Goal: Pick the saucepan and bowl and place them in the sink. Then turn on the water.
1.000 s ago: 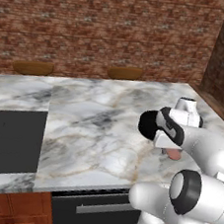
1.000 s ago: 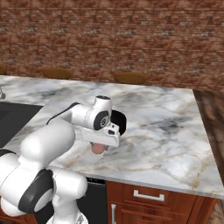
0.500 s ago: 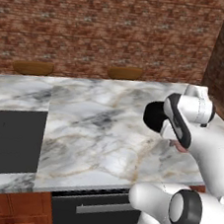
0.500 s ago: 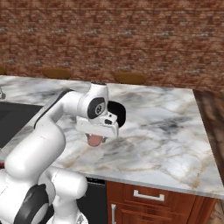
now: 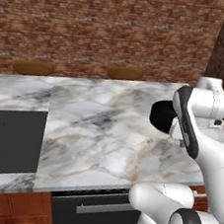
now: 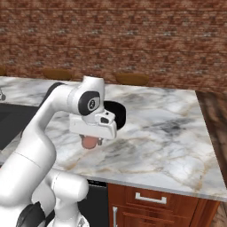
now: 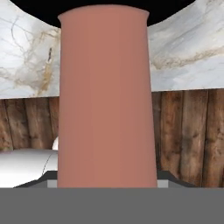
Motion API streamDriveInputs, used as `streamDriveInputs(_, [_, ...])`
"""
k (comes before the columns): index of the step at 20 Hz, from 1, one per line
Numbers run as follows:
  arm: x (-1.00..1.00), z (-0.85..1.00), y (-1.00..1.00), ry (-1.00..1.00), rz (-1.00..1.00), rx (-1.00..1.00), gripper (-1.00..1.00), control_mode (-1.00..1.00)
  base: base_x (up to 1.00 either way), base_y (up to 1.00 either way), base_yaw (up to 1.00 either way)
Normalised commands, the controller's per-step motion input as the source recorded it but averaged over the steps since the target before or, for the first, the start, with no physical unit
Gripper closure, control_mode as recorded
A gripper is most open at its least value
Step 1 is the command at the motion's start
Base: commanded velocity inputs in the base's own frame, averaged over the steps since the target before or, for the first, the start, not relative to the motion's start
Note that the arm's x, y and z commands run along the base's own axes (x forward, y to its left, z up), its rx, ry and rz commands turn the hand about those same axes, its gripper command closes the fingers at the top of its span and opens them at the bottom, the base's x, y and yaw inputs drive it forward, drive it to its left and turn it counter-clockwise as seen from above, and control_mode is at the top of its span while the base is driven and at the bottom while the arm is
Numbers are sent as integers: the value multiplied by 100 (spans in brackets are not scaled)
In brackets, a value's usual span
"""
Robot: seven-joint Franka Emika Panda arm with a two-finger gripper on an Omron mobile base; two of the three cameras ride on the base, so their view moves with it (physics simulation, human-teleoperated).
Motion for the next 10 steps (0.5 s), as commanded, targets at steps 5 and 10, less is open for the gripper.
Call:
streamDriveInputs(5, [-54,16,10,9,-8,-4,100,-100,0,0,0])
streamDriveInputs(10, [-23,0,19,1,-3,-3,100,-100,0,0,0])
